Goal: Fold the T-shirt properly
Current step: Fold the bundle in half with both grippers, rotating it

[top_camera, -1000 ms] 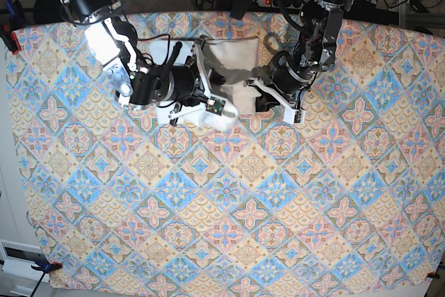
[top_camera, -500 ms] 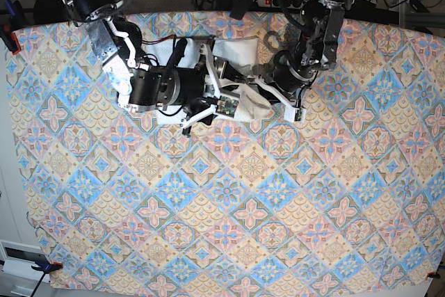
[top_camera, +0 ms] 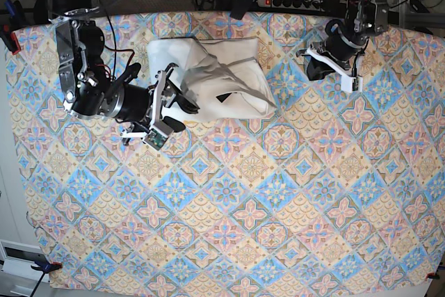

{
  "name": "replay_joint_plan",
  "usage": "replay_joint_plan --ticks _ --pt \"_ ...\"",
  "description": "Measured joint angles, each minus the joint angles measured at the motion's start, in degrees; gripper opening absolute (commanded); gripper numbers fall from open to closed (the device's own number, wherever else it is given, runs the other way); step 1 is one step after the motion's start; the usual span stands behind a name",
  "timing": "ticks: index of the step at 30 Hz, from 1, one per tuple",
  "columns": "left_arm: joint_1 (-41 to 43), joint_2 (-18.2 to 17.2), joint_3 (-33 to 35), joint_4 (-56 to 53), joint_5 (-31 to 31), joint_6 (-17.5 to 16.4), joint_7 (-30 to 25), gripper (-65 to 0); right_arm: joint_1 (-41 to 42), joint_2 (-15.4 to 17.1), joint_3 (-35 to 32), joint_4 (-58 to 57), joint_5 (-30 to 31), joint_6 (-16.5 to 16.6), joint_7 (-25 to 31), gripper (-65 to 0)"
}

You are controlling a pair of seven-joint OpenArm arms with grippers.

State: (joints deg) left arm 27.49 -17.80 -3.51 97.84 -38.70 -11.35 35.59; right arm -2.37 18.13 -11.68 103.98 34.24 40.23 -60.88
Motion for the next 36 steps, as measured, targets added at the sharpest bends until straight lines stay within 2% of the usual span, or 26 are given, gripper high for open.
replay_joint_plan --ticks 3,5,8,14,18,22,24,28,29,32,36 --pt "1.5 0.6 0.4 3.2 -0.2 -0.5 2.6 -62.3 0.5 0.3 -0.8 -3.6 -4.4 -0.6 -0.2 -45.4" --pt "1.9 0.9 0.6 5.0 -0.4 -0.5 5.8 -62.3 0.6 0.6 -4.0 -4.8 -8.9 -0.6 1.3 -48.9" --pt "2.9 0.8 0.5 7.0 -0.1 -0.4 6.9 -62.3 0.3 0.1 -9.4 -6.3 -14.0 -0.4 2.2 -51.8" --pt "4.1 0.8 0.8 8.0 -0.4 -0.5 7.4 -62.4 0.5 0.3 -23.8 -3.9 -14.6 -0.4 2.5 -52.5" --pt "6.6 0.2 4.1 9.8 0.0 -0.3 7.9 -62.4 0.9 -0.1 -29.0 -2.7 -13.4 0.2 3.0 -52.4" --pt "9.5 -0.9 5.1 14.1 -0.3 -0.4 7.5 -62.4 5.5 0.4 -27.9 -2.8 -14.6 -0.4 2.8 -52.4" --pt "9.5 -1.5 7.0 14.3 0.1 0.0 7.5 -62.3 7.8 0.6 -24.8 -2.8 -14.5 -0.2 2.8 -52.4" --pt "6.1 -2.1 15.4 13.7 1.4 -0.1 7.8 -62.3 9.8 0.2 -18.1 -4.7 -14.2 -0.4 6.0 -52.5" --pt "4.6 -2.0 17.6 12.7 2.3 1.1 7.6 -62.3 9.7 0.1 -17.1 -7.0 -14.4 -0.4 7.0 -52.5" --pt "-0.1 -0.5 23.1 8.6 6.8 6.0 7.5 -62.3 11.3 -2.9 -16.4 -14.9 -16.0 -0.3 6.0 -52.5" --pt "-4.3 1.8 27.8 1.9 9.4 6.9 7.5 -62.3 18.6 -6.3 -17.2 -23.6 -17.2 -0.3 11.6 -52.5"
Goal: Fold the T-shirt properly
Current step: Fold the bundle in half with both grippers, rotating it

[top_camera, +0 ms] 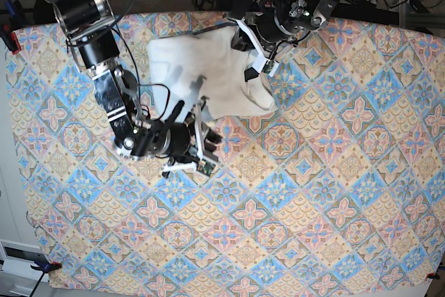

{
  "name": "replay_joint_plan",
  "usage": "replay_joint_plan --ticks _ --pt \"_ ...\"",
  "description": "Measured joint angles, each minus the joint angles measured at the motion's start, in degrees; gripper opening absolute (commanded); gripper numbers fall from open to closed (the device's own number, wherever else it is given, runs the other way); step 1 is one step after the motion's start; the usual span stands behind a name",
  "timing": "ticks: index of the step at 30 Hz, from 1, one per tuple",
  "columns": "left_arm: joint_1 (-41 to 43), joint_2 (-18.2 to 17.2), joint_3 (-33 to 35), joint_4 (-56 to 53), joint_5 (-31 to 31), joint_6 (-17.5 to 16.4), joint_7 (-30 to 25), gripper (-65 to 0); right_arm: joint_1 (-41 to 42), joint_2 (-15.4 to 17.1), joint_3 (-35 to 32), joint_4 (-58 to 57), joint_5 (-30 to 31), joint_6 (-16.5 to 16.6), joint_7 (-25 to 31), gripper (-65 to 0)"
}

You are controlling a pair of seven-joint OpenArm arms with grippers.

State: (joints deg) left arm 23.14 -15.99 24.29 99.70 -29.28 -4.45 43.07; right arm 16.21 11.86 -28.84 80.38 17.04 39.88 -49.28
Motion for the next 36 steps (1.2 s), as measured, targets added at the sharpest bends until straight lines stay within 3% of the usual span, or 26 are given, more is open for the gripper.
replay_joint_plan --ticks 5,9,13,16,19,24,27,36 --pt "-2.5 1.7 0.4 -5.3 3.8 0.0 -0.8 -62.3 -1.2 1.2 0.4 -11.0 -8.3 0.0 2.1 -52.5" --pt "-5.4 1.9 0.6 -8.7 4.5 -1.2 -1.5 -62.3 2.1 0.3 -5.5 -16.9 -8.2 -0.4 4.2 -52.5" --pt "-8.4 2.0 0.6 -9.8 5.7 -1.3 -1.1 -62.3 1.7 -0.6 -9.9 -15.7 -6.8 -0.1 6.1 -52.6" --pt "-10.1 1.9 0.7 -11.3 6.6 -2.0 -0.9 -62.3 0.3 4.1 -10.3 -12.7 -6.3 0.6 5.8 -52.6" --pt "-13.4 2.0 1.0 -14.6 6.8 -3.3 -1.2 -62.3 -1.9 8.2 -8.9 -8.4 -8.2 -1.1 3.0 -52.6" --pt "-17.4 2.7 1.2 -18.4 7.2 -3.9 -3.5 -62.3 -7.0 12.0 -9.6 0.0 -7.6 0.0 0.8 -52.6" --pt "-20.6 3.0 1.9 -21.2 7.0 -4.5 -3.9 -62.3 -10.5 13.6 -6.1 4.5 -6.6 0.3 0.1 -52.6" --pt "-33.8 4.9 11.3 -30.5 10.0 -1.5 -5.3 -62.2 -22.0 15.3 5.4 16.9 -7.0 0.3 -3.9 -52.6"
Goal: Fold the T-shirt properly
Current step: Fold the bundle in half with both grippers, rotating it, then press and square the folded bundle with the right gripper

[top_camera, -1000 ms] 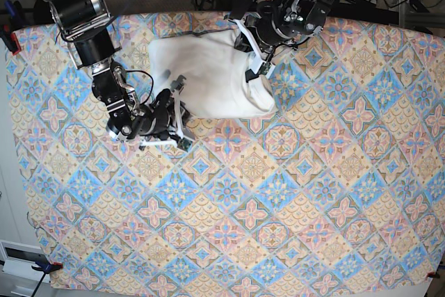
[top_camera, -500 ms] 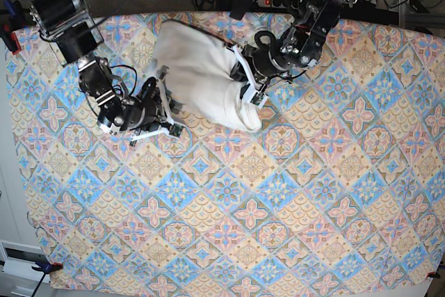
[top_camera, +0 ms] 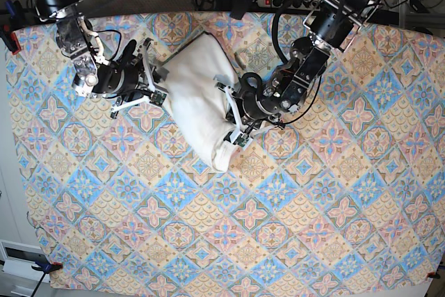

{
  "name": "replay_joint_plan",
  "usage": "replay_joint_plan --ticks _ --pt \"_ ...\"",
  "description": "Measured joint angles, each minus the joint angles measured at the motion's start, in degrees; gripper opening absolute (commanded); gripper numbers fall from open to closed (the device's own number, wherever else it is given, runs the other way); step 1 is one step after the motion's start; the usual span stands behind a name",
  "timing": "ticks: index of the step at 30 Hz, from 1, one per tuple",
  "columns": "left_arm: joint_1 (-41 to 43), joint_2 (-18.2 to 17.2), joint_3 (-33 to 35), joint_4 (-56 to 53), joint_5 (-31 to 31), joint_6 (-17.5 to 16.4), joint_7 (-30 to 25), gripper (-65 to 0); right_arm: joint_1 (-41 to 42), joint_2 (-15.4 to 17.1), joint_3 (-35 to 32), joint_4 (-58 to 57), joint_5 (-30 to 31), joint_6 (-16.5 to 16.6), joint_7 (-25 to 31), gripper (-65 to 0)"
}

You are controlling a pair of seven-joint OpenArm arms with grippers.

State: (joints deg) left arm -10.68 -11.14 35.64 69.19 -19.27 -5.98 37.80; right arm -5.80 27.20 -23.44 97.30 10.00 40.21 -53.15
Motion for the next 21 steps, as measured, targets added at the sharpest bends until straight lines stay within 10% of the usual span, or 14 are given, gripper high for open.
replay_joint_plan --ticks 11,21 --pt "-6.1 -0.3 1.9 1.7 1.1 1.2 0.9 -62.3 -7.5 0.7 5.8 13.4 0.5 0.2 -2.8 -52.6" --pt "14.9 -6.5 -28.7 21.4 0.9 7.3 0.4 -62.3 -1.0 -12.9 0.8 12.5 3.3 -0.1 -3.0 -60.2"
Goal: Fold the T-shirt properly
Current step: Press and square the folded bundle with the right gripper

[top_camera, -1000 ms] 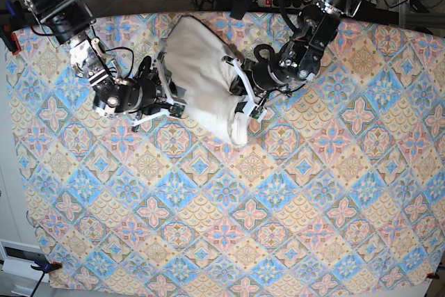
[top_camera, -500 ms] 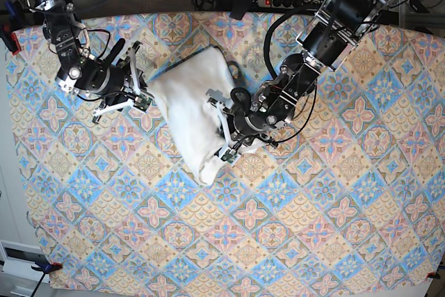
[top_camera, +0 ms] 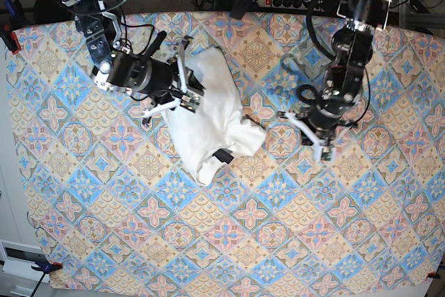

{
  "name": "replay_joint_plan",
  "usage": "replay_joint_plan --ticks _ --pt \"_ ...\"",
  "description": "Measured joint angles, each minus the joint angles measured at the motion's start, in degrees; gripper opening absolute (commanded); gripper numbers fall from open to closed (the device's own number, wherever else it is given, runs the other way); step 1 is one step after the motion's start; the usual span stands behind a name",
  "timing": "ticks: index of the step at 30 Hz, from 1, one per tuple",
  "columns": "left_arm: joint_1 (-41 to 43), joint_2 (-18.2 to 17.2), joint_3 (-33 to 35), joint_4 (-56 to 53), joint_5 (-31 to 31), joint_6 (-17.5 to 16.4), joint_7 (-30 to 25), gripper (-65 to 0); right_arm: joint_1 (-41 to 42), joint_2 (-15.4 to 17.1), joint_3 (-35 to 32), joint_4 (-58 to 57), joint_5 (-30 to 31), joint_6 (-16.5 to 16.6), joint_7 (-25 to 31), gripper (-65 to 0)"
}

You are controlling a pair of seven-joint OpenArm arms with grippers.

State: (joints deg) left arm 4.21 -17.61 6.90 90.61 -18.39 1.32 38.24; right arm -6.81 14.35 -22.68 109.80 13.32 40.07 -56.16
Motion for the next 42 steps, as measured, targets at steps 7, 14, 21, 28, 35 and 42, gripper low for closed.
replay_joint_plan --ticks 7,14,21,28,35,42 --pt "10.4 2.3 -11.9 6.2 -0.2 0.0 0.2 -62.3 6.7 -9.8 -5.5 -12.6 -0.4 -0.2 0.0 -60.4" --pt "13.6 2.4 -12.6 7.7 -0.3 -0.2 -0.1 -62.4 17.4 -16.0 -6.3 -30.1 -0.7 -0.6 5.6 -60.4" --pt "15.5 2.4 -13.2 11.0 -3.3 -0.1 0.1 -62.4 22.2 -16.8 -6.7 -50.0 -0.9 -0.4 15.1 -60.4" --pt "15.5 2.2 -13.3 11.1 -4.8 0.0 0.2 -62.4 23.9 -16.7 -6.1 -60.6 -0.5 -0.2 22.8 -60.5" --pt "15.5 2.2 -13.2 11.1 -4.8 -0.1 0.1 -62.4 24.4 -11.2 -3.3 -63.4 0.9 1.1 29.6 -60.5" --pt "15.5 2.1 -13.3 11.1 -4.8 -0.2 0.1 -62.4 25.4 -5.9 6.6 -64.2 0.4 0.2 29.4 -60.5"
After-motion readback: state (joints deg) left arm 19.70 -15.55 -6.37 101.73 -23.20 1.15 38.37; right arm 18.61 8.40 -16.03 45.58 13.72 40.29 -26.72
